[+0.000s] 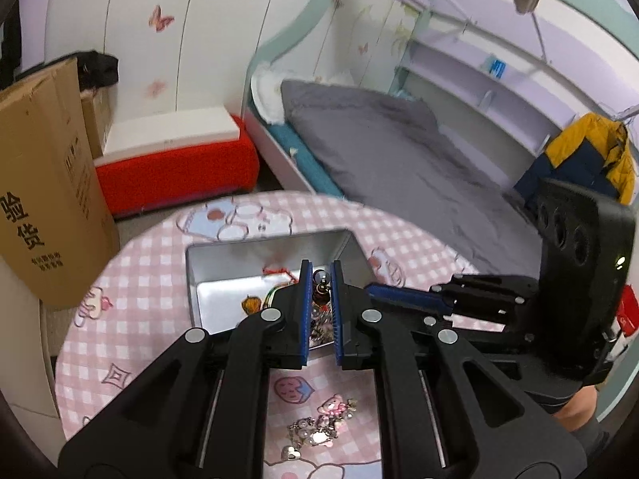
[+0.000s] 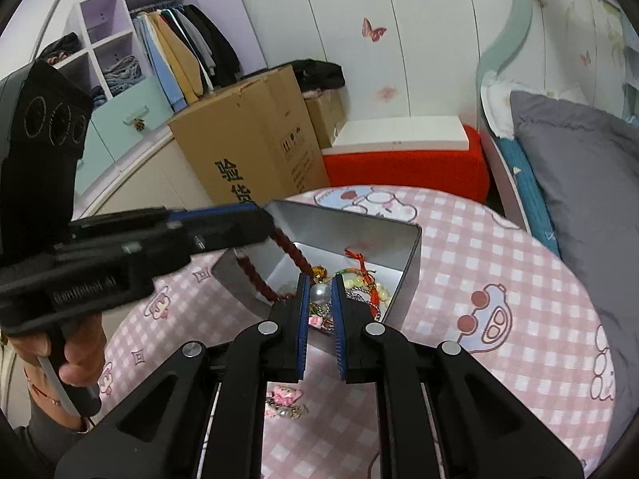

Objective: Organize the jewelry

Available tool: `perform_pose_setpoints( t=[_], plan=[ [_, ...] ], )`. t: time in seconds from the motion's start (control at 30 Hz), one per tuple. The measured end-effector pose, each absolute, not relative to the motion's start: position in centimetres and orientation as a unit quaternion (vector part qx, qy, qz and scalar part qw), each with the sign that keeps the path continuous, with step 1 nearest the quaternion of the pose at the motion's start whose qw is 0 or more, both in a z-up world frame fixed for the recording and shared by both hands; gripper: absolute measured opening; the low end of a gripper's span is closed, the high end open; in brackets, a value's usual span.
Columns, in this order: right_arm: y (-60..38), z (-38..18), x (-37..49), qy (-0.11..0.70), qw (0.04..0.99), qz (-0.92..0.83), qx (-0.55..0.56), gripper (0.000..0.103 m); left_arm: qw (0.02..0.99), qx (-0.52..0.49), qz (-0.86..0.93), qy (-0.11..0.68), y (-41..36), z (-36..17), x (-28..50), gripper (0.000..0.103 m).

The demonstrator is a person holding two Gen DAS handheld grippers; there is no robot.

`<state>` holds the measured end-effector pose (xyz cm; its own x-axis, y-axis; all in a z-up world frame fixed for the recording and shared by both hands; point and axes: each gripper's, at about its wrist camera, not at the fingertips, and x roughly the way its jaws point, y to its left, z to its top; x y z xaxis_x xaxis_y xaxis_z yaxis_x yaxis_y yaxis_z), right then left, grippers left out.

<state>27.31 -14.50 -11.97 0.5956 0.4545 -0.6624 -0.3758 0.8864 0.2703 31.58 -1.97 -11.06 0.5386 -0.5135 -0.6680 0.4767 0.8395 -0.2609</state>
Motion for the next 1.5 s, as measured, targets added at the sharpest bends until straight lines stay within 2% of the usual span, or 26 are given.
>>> perform_pose_setpoints(
  t=[0.5,0.53,0.6,0.63,0.83,0.97,1.1,1.3,1.37,1.5],
  plan=[
    [-14.8,-12.2,27.1,0.395,0.886,0.234,0.062,0.013,0.861,-0.039,-0.261,0.435,-1.0,-13.0,32.2,0.01],
    [-14.9,-12.1,26.9,0.393,0.887,0.233,0.061,0.015,0.861,-0.038,-0.26,0.435,-1.0,-12.9,32.1,0.013],
    [-15.1,-11.7,26.3,0.389,0.889,0.232,0.063,0.018,0.864,-0.038,-0.257,0.43,-0.7,-12.5,31.6,0.042],
    [-15.2,-11.4,25.9,0.386,0.891,0.231,0.062,0.021,0.871,-0.039,-0.252,0.42,-0.5,-12.2,31.3,0.069],
    [-15.4,-10.5,23.2,0.374,0.899,0.225,0.045,0.022,0.893,-0.017,-0.235,0.383,0.0,-10.5,28.7,0.07],
    [-15.6,-10.9,21.0,0.375,0.9,0.22,0.036,0.029,0.904,0.0,-0.224,0.364,0.4,-10.2,26.3,0.07],
    [-15.5,-12.1,19.3,0.385,0.897,0.217,0.027,0.03,0.908,0.02,-0.214,0.361,1.1,-11.7,23.7,0.07],
    [-15.1,-14.7,17.8,0.412,0.884,0.22,0.027,0.031,0.895,0.019,-0.204,0.396,1.3,-15.2,22.0,0.069],
    [-15.1,-15.4,17.5,0.417,0.882,0.22,0.029,0.032,0.891,0.011,-0.201,0.407,1.3,-16.1,22.0,0.062],
    [-15.2,-15.8,17.2,0.423,0.879,0.22,0.033,0.033,0.886,0.009,-0.199,0.419,1.0,-17.2,22.0,0.059]
  ],
)
